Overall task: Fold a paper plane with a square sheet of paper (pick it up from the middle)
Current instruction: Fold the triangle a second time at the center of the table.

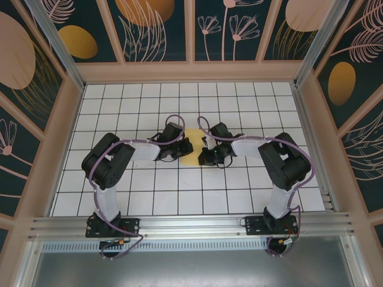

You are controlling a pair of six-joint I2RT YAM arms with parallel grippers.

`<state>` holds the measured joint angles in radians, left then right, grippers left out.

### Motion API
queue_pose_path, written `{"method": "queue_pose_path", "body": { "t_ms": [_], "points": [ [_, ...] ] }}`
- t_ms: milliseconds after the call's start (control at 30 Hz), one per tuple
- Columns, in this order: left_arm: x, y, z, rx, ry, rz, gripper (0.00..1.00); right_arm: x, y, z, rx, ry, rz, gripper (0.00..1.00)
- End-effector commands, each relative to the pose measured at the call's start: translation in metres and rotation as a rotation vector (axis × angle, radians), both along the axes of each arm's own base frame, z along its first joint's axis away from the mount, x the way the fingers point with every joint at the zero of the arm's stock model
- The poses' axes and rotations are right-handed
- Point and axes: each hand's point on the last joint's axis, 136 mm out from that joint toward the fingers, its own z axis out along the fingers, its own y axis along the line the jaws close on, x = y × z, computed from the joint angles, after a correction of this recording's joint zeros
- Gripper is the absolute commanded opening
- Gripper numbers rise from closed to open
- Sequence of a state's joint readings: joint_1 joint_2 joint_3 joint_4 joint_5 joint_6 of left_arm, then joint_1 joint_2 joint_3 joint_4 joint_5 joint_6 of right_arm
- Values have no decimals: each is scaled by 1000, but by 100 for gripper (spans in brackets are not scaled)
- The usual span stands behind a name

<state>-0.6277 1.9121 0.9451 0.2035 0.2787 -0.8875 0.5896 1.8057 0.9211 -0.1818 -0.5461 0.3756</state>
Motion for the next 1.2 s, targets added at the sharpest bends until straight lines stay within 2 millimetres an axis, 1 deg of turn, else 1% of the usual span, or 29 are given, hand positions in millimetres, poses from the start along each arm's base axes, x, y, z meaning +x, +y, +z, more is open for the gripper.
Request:
{"method": "queue_pose_path", "body": {
  "t_ms": [0, 67, 167, 267, 300, 333, 400, 467, 600, 667, 867, 1067, 1167],
  "points": [
    [0, 8, -5, 42, 6, 7, 9, -12, -20, -24, -93, 65, -24, 1],
    [5, 1, 13, -8, -37, -2, 12, -13, -21, -25, -103, 68, -34, 1],
    [9, -3, 43, -73, -112, 2, 16, -13, -24, -27, -113, 69, -50, 1],
    [7, -3, 61, -127, -154, 18, 18, -14, -26, -29, -121, 77, -70, 0],
    [5, -4, 64, -148, -158, 19, 15, -13, -26, -29, -119, 75, -71, 0],
    [1, -5, 63, -165, -152, 26, 9, -12, -25, -29, -119, 73, -71, 0],
    [-6, -7, 59, -179, -130, 36, 2, -10, -26, -29, -128, 74, -74, 0],
    [-14, -12, 50, -172, -99, 39, 0, -12, -26, -29, -128, 79, -71, 0],
    [-27, -21, 30, -147, -55, 39, 0, -16, -30, -36, -148, 91, -67, 0],
    [-32, -22, 21, -133, -35, 50, 0, -17, -30, -36, -146, 98, -68, 0],
    [-35, -26, 11, -125, -7, 62, 0, -16, -29, -35, -142, 94, -67, 0],
    [-39, -21, 1, -112, 40, 120, 0, -17, -29, -36, -147, 102, -70, 0],
    [-40, -19, -1, -121, 55, 144, 0, -17, -30, -37, -155, 106, -74, 0]
  ]
}}
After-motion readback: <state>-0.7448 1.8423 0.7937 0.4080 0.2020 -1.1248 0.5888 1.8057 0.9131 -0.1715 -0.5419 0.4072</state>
